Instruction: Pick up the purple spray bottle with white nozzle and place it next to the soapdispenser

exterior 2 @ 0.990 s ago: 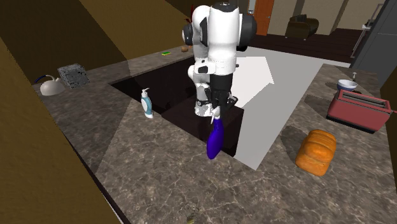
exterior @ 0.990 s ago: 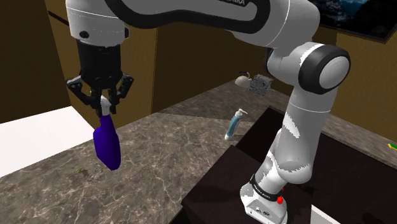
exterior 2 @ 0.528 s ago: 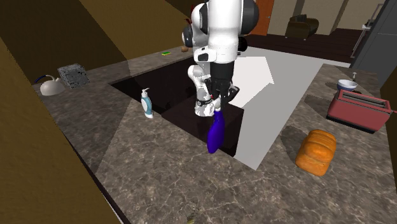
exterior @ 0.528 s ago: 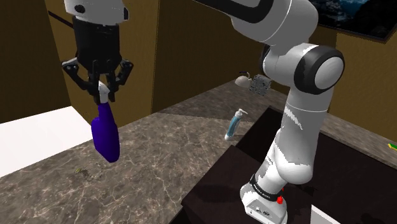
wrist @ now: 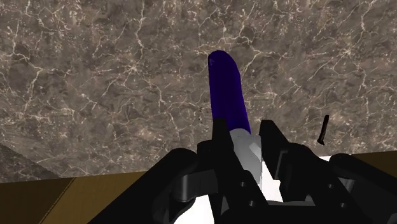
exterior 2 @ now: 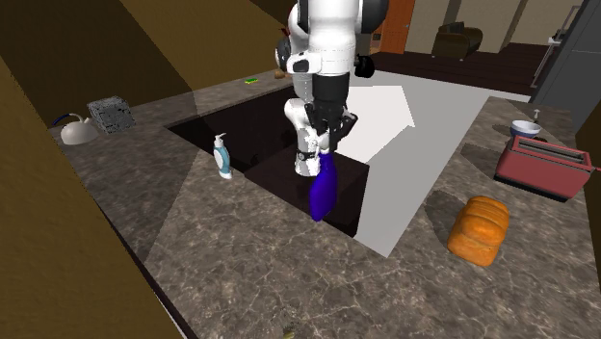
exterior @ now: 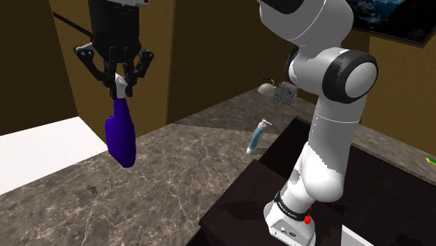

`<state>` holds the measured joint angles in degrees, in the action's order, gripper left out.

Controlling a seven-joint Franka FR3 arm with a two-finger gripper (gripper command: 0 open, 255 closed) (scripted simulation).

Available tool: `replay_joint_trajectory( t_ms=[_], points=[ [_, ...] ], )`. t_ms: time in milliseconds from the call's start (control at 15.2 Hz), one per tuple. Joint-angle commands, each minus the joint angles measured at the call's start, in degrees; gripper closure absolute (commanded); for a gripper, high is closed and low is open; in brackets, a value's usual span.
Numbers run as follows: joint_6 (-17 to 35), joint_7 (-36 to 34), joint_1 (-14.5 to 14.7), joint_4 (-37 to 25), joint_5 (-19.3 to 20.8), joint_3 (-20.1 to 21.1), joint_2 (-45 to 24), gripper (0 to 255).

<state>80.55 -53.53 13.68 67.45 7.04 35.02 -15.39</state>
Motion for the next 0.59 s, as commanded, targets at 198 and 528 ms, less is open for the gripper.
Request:
replay_joint_trajectory(
  t_ms=[198, 528],
  points=[
    [3.3, 8.0, -7.8, 12.4, -6.4, -2.2, 10.7, 255],
    [4.6, 16.9, -12.6, 21.6, -10.9, -6.7, 19.6, 255]
  ],
)
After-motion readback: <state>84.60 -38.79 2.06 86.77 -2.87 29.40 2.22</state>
